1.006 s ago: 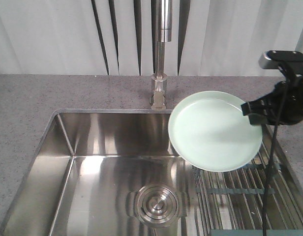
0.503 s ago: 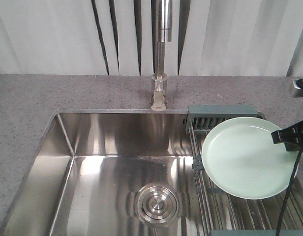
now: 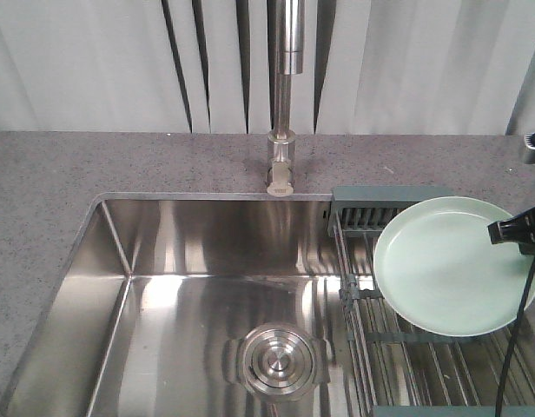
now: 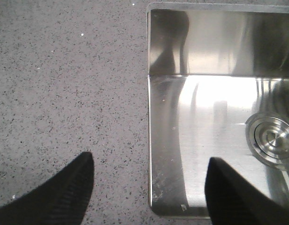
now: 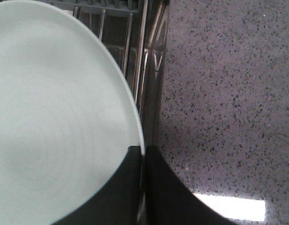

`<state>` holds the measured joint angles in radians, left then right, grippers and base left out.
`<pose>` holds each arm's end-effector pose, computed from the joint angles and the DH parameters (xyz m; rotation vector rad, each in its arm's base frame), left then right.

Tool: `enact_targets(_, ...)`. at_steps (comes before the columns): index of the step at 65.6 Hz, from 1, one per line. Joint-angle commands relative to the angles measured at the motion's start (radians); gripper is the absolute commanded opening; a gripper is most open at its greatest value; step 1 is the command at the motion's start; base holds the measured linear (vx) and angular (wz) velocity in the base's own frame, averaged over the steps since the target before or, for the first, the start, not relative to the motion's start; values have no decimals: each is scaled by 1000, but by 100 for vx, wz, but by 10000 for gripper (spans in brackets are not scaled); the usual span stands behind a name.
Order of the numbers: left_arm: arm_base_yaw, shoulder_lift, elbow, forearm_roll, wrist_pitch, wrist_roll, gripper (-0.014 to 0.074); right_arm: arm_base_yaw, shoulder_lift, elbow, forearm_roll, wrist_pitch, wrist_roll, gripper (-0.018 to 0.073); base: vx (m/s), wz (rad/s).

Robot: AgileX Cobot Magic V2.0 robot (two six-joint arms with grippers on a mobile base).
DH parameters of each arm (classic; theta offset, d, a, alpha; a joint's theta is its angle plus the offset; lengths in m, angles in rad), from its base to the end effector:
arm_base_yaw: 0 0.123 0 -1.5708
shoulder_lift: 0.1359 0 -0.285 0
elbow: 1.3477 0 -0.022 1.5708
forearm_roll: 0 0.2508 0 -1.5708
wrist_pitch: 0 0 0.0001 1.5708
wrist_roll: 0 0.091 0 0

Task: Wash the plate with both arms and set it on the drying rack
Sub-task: 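Lower the plate onto the rack and open the right gripper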

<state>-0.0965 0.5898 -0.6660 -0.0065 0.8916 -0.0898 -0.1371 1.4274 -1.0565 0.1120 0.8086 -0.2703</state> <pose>0.0980 -0.0100 0.3140 0.0056 2.3012 -0.1038 0.2850 -0.0319 0.2785 -0.1003 2.6518 -0.0010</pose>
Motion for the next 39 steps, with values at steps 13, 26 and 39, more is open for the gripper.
enact_targets(13, 2, 1, -25, -2, -55, -7, 468, -5, 93, -112, -1, -2, -33, -1, 0, 0)
enact_targets(26, 2, 1, -25, -2, -55, -7, 468, -3, 166, -126, 4, -8, -64, -1, 0, 0)
enact_targets(39, 2, 1, -25, -2, -55, -7, 468, -3, 217, -126, 5, -22, -78, 1, 0, 0)
